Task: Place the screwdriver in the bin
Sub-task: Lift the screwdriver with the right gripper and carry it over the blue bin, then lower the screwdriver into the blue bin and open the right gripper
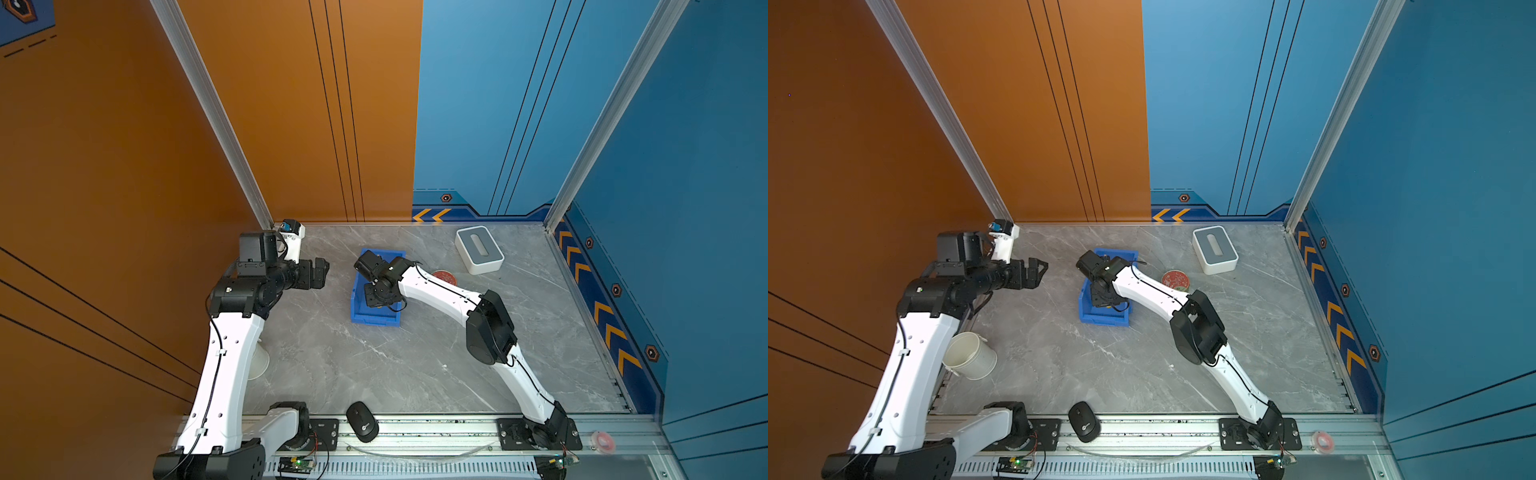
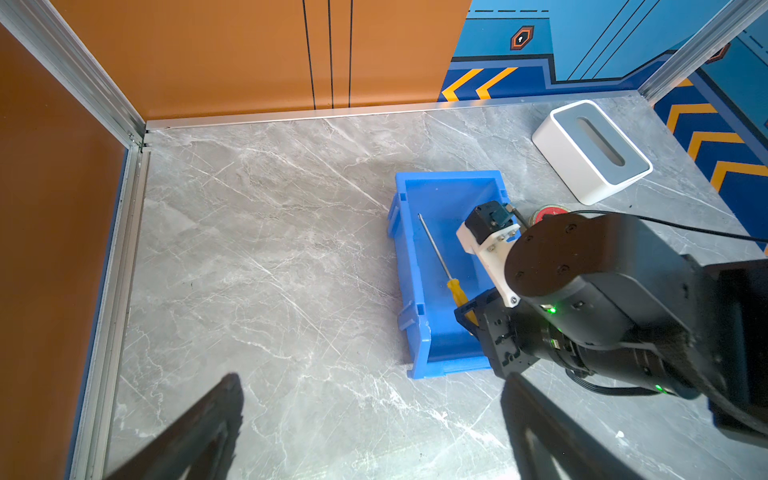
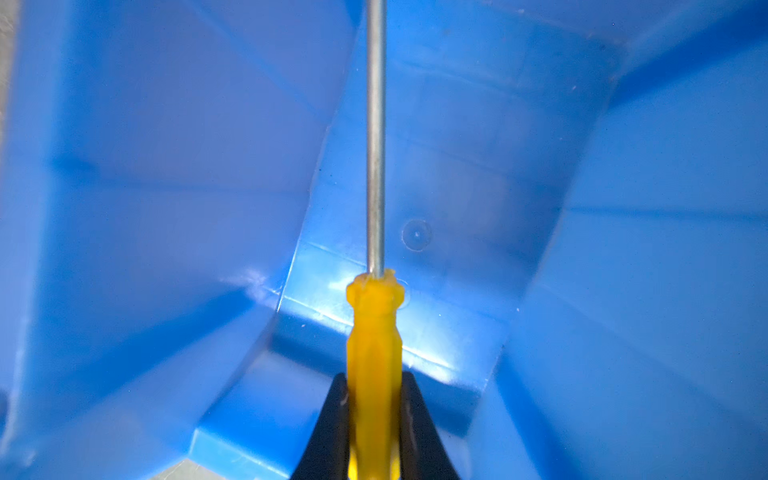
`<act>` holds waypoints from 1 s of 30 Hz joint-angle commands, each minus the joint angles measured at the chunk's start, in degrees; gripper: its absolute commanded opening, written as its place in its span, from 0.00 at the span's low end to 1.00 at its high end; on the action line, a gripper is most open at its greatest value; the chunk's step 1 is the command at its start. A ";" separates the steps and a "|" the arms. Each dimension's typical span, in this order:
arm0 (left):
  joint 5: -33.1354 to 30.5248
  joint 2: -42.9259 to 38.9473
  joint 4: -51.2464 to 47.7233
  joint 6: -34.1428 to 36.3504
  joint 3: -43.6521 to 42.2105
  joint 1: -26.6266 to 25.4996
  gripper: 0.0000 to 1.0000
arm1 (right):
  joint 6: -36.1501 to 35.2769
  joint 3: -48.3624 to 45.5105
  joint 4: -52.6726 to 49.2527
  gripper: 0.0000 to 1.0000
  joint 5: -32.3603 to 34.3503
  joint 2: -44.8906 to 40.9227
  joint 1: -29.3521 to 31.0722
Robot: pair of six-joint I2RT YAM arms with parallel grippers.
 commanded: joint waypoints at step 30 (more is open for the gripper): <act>1.43 -0.11 -0.76 -0.54 0.23 0.82 0.98 | 2.10 5.81 -0.07 0.26 -2.08 4.32 -0.03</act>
